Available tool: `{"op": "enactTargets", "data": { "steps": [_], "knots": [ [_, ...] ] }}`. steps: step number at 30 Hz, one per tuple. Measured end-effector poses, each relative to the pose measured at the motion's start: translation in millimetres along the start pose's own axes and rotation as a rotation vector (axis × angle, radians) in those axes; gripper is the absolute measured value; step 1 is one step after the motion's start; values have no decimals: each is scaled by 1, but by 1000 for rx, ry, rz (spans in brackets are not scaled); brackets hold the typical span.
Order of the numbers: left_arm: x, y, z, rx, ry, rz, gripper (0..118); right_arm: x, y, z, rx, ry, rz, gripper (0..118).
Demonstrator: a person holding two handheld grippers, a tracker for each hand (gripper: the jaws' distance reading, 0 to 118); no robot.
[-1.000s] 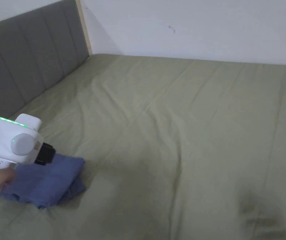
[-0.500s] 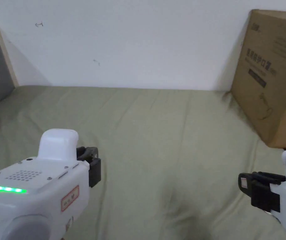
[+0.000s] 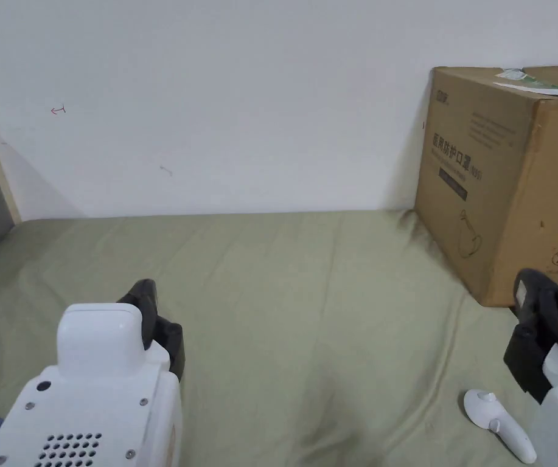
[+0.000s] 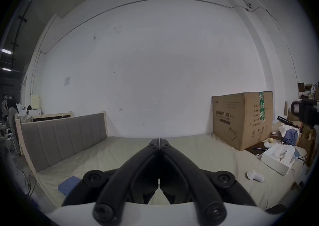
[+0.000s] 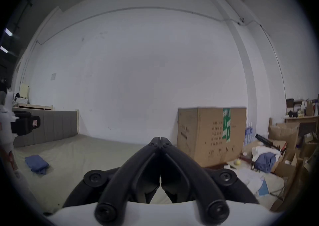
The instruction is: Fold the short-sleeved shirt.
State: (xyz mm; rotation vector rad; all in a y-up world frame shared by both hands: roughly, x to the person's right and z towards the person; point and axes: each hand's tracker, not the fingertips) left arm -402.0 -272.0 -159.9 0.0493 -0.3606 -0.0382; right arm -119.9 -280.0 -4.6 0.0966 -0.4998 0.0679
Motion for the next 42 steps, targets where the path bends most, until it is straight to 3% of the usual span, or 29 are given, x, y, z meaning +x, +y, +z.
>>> {"op": "enactTargets", "data": {
  "steps": [13,17,19,20,21,23,24,25,26,31,37,42],
  "knots": [
    [6,0,0,-33,21,17,0,4,-11,-3,-56,-29,-2,0],
    [6,0,2,-28,20,9,0,1,-10,-4,-61,-19,32,0],
    [5,0,4,-22,15,4,0,0,-9,-3,-54,-20,35,6],
    [5,0,5,-18,13,3,5,0,-8,-3,-49,-21,34,10],
    [4,1,6,-17,5,1,17,-1,-8,-3,-47,-15,34,14],
    [2,2,8,-20,-37,8,78,1,-7,-3,-42,5,35,40],
    [1,2,7,-21,-65,15,101,1,-7,-3,-44,13,39,62],
    [0,2,6,-23,-89,22,118,0,-6,-4,-49,20,46,98],
    [0,2,6,-24,-79,21,118,-1,-5,-4,-48,19,52,117],
    [2,8,11,4,-14,-11,118,-3,-15,-1,-62,-4,43,118],
    [-3,15,4,-53,-86,60,118,-11,-11,-4,-88,8,57,118],
    [0,15,0,-66,-44,58,118,-13,-9,-3,-94,11,60,118]
  ]
}}
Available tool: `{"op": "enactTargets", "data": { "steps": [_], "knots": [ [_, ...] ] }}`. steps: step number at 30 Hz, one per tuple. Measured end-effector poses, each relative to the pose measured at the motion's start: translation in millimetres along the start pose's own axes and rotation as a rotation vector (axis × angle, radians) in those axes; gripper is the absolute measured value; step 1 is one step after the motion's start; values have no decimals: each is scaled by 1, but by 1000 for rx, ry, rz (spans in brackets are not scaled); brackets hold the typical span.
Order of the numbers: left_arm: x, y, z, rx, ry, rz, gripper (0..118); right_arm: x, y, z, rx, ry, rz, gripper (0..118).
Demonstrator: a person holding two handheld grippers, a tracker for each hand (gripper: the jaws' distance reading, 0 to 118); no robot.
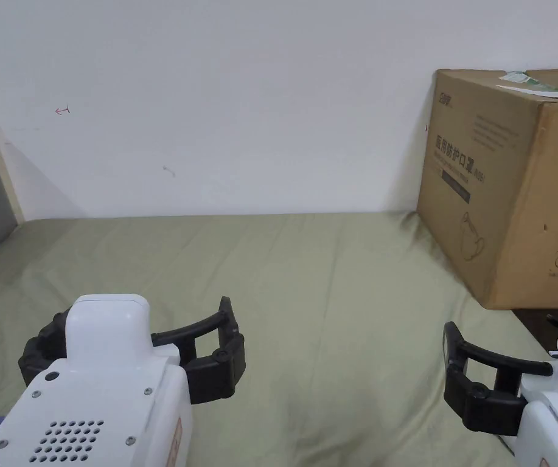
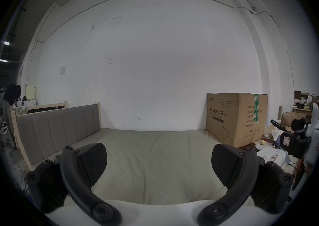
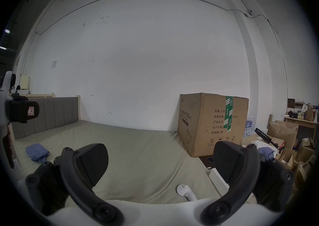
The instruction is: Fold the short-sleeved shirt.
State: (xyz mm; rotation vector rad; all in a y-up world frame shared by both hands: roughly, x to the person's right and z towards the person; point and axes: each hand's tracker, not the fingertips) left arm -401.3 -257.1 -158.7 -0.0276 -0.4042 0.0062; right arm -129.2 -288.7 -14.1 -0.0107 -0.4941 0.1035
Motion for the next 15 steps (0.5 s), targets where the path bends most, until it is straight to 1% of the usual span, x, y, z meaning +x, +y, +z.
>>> {"op": "enactTargets", "data": {
  "steps": [5,6,8,11,15],
  "knots": [
    [6,-4,-5,-19,61,-20,118,-2,0,-1,-13,-7,-6,118],
    [9,-4,-6,-29,100,-36,118,-3,0,-2,-20,-8,-11,118],
    [11,-6,-8,-34,129,-46,118,0,2,-2,-39,-2,-35,118],
    [9,-7,-6,-30,69,0,118,0,5,-4,-49,6,-61,118],
    [11,-3,-7,-64,110,15,118,-2,7,-4,-45,7,-66,118]
  ]
}}
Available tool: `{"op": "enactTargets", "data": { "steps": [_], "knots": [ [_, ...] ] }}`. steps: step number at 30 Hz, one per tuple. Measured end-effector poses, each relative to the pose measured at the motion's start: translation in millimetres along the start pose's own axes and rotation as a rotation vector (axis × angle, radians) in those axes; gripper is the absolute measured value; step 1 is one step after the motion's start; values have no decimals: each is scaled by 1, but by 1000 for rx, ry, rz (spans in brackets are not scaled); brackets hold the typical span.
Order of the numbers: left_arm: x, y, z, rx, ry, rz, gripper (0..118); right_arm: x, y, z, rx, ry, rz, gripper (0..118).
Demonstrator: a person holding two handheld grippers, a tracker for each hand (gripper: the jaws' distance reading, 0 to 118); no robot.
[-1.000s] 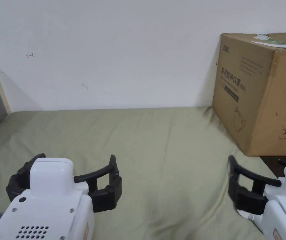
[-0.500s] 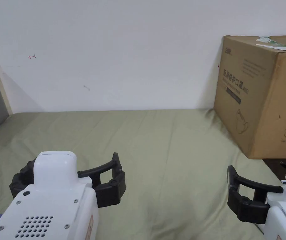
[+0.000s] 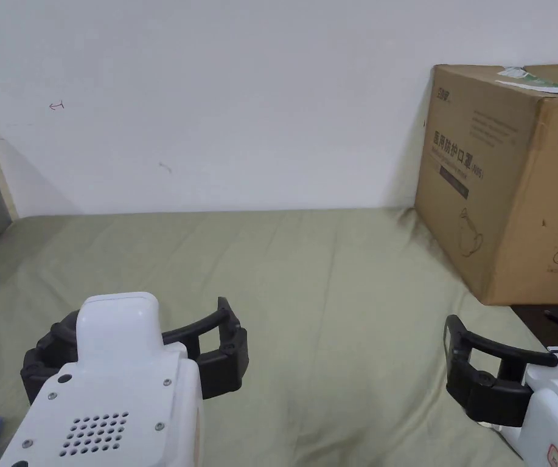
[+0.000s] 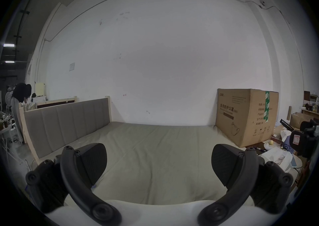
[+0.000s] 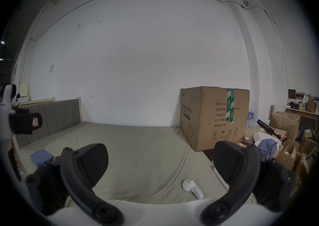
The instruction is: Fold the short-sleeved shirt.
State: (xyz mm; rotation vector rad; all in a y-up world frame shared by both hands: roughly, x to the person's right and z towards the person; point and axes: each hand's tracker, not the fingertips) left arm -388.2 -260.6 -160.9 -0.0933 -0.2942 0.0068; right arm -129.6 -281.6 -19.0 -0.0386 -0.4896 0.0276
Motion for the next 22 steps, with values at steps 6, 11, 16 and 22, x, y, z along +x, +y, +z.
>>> {"op": "enactTargets", "data": {
  "steps": [6,11,16,22],
  "knots": [
    [0,-2,0,-8,-3,-29,118,-3,-2,-2,-15,12,6,118],
    [3,-2,5,0,-9,-29,118,-4,-5,-2,-31,11,13,118],
    [2,-3,2,5,-3,-18,118,-2,-7,-2,-36,10,11,118],
    [2,-8,-2,-36,6,-14,118,1,-8,-3,-46,3,5,118]
  ]
}}
